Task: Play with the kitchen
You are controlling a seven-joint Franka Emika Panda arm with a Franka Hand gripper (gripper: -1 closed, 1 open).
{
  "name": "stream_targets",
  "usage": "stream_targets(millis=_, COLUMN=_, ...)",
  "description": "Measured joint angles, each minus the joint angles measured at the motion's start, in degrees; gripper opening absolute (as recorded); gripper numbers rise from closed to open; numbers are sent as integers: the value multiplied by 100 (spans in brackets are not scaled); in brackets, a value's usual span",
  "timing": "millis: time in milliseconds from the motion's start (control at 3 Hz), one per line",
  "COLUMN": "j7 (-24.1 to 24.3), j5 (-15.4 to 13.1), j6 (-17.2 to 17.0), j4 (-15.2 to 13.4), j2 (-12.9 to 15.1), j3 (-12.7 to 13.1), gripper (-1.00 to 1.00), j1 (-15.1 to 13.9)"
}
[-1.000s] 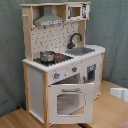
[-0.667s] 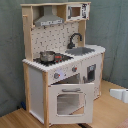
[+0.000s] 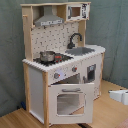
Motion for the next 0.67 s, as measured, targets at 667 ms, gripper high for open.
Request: stream_targets(millis=667, j7=-693, j5=561, j6=525, j4=-205, j2=-725, j3=113, gripper=100, j1=-60)
